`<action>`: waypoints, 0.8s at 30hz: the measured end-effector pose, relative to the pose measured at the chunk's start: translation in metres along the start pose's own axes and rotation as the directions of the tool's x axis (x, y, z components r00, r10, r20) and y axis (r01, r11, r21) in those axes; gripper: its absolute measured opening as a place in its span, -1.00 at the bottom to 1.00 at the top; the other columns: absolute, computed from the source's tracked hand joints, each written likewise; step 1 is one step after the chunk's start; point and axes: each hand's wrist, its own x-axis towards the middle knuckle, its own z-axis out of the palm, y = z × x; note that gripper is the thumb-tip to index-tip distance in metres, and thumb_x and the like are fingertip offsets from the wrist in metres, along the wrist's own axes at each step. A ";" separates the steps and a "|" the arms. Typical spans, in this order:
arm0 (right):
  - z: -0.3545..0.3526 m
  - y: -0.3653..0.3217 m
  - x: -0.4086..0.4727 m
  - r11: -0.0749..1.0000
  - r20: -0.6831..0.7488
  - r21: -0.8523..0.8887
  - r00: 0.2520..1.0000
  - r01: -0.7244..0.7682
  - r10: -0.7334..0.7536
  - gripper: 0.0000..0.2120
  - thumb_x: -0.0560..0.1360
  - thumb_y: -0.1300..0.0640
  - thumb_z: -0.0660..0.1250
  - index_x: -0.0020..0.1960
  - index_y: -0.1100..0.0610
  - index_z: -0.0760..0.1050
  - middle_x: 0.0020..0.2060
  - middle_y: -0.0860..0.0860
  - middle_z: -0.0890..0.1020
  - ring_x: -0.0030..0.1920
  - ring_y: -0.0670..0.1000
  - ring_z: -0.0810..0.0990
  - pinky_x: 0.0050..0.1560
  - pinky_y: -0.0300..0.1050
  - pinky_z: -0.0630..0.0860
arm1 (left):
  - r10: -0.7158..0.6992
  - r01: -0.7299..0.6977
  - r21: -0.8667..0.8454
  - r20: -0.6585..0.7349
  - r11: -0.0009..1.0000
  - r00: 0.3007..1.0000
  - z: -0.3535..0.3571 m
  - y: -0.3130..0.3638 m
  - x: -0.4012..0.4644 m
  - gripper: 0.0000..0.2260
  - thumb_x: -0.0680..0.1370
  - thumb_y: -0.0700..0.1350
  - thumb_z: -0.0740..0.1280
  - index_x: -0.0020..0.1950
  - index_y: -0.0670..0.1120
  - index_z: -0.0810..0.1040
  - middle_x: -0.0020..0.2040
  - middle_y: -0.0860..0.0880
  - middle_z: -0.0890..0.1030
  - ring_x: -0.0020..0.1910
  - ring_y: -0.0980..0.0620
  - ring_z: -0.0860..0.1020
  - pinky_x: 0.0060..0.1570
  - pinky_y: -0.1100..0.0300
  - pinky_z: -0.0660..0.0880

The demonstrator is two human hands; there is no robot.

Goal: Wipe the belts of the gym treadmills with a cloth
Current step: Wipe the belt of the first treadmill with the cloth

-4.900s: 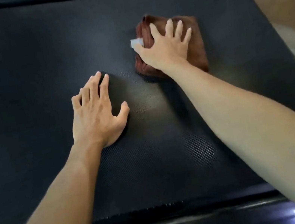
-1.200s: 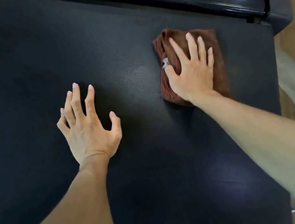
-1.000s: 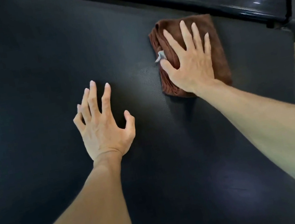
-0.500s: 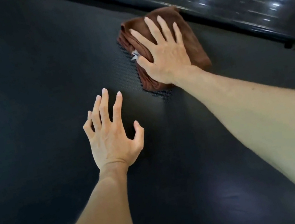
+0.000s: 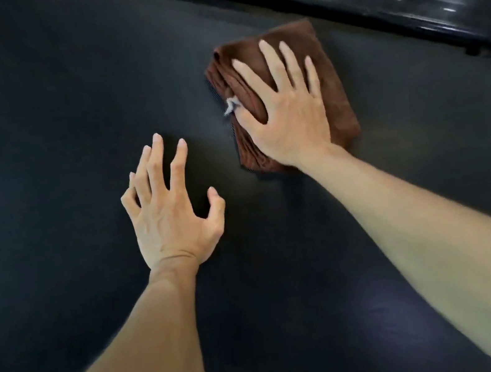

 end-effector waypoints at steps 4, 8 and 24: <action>-0.002 0.023 -0.084 0.984 -0.014 -0.005 0.984 -0.179 0.179 -0.37 0.63 -0.31 0.07 0.66 -0.18 0.15 0.68 0.03 0.07 0.68 0.14 -0.03 0.64 0.23 -0.08 | 0.014 -0.014 -0.028 -0.020 0.999 1.000 0.001 -0.003 0.001 -0.33 0.53 0.19 0.19 0.63 0.06 0.20 0.67 0.00 0.06 0.64 -0.05 0.06 0.47 -0.14 0.18; -0.003 0.038 -0.063 0.904 -0.032 -0.018 0.904 -0.427 0.427 -0.33 0.60 -0.36 -0.03 0.67 -0.19 0.12 0.68 0.06 0.08 0.67 0.18 -0.02 0.63 0.28 -0.08 | 0.018 -0.021 -0.064 -0.048 0.998 0.999 0.002 0.001 0.001 -0.33 0.52 0.20 0.18 0.62 0.04 0.23 0.67 0.00 0.09 0.64 -0.05 0.07 0.48 -0.13 0.14; -0.008 0.066 -0.069 0.850 -0.020 0.001 0.850 -0.526 0.526 -0.23 0.53 -0.46 0.01 0.67 -0.19 0.11 0.68 0.07 0.09 0.67 0.17 -0.01 0.63 0.27 -0.09 | 0.010 -0.017 -0.077 -0.079 0.997 0.997 0.001 0.001 0.000 -0.34 0.52 0.21 0.17 0.60 0.05 0.24 0.66 0.00 0.11 0.62 -0.07 0.11 0.50 -0.14 0.13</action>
